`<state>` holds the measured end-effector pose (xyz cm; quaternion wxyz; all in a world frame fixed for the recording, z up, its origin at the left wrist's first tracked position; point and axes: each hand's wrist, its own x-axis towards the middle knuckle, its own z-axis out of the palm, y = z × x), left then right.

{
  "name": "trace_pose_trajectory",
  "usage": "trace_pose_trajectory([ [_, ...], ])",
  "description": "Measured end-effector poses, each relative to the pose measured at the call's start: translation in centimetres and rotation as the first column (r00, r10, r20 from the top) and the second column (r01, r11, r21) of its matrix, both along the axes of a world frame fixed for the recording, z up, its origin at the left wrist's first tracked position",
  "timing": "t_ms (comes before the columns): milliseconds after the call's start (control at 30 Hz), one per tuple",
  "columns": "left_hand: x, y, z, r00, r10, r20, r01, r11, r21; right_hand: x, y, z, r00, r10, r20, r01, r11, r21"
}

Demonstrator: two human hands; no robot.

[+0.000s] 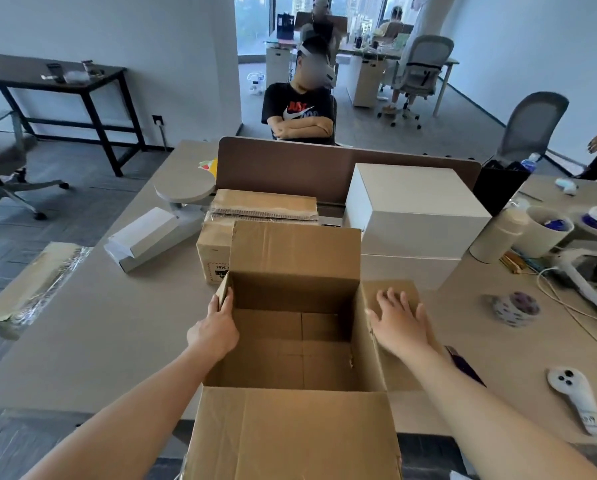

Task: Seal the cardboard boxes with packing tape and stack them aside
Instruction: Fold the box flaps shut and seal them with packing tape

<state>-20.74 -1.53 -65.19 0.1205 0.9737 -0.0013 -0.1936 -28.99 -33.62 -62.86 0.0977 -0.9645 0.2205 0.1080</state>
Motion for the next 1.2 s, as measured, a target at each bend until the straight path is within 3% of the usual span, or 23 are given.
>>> trace_pose_trajectory([
  [67, -0.2, 0.1, -0.1, 1.0, 0.0, 0.021, 0.0, 1.0, -0.016, -0.1, 1.7, -1.1, 0.987, -0.157, 0.02, 0.141, 0.932, 0.333],
  [133, -0.4, 0.2, -0.3, 0.998, -0.003, 0.061, 0.006, 0.999, -0.053, -0.3, 3.1, -2.2, 0.962, -0.269, 0.049, 0.209, 0.839, 0.501],
  [267, -0.1, 1.4, -1.0, 0.998, 0.022, 0.057, -0.01, 0.98, -0.2, -0.6, 3.7, -3.4, 0.908, -0.407, 0.097, 0.299, 0.794, 0.53],
  [400, 1.1, 1.9, -0.2, 0.996, -0.03, -0.082, 0.012, 0.977, -0.212, -0.1, 2.4, -3.3, 0.924, -0.378, 0.054, 0.276, 0.759, 0.589],
  [500, 2.2, 0.9, 1.9, 0.978, -0.082, -0.194, 0.062, 0.992, -0.107, 0.1, 1.5, -2.4, 0.958, -0.287, -0.005, 0.223, 0.729, 0.647],
  [567, 3.6, -0.1, 3.3, 0.981, -0.111, -0.162, 0.127, 0.988, 0.09, 0.7, 0.4, -1.6, 0.98, -0.186, -0.067, 0.184, 0.739, 0.649],
  [633, 4.9, -2.1, 5.1, 0.978, -0.142, -0.153, 0.183, 0.936, 0.299, 1.7, -1.3, 0.2, 0.987, -0.04, -0.154, 0.122, 0.814, 0.567],
  [700, 5.5, -5.6, 8.3, 0.98, -0.159, -0.12, 0.192, 0.914, 0.358, 3.2, -3.2, 2.5, 0.975, 0.085, -0.207, 0.028, 0.871, 0.49],
  [767, 6.3, -10.6, 11.5, 0.983, -0.181, -0.012, 0.176, 0.935, 0.308, 4.9, -5.7, 4.7, 0.977, 0.152, -0.153, -0.066, 0.887, 0.457],
  [933, 9.1, -23.7, 16.6, 0.946, -0.256, 0.2, 0.246, 0.967, 0.072, 9.1, -12.0, 10.0, 0.971, 0.167, 0.169, -0.228, 0.855, 0.466],
  [1000, 10.4, -28.2, 17.9, 0.929, -0.246, 0.275, 0.271, 0.961, -0.057, 10.8, -15.2, 12.4, 0.943, 0.166, 0.288, -0.27, 0.887, 0.374],
  [1100, 12.0, -32.8, 17.6, 0.89, -0.127, 0.437, 0.277, 0.914, -0.298, 13.3, -20.6, 14.2, 0.875, 0.119, 0.469, -0.272, 0.922, 0.275],
  [1200, 14.0, -35.5, 15.9, 0.888, 0.015, 0.46, 0.202, 0.886, -0.418, 15.9, -25.4, 13.4, 0.821, 0.075, 0.567, -0.224, 0.954, 0.197],
])
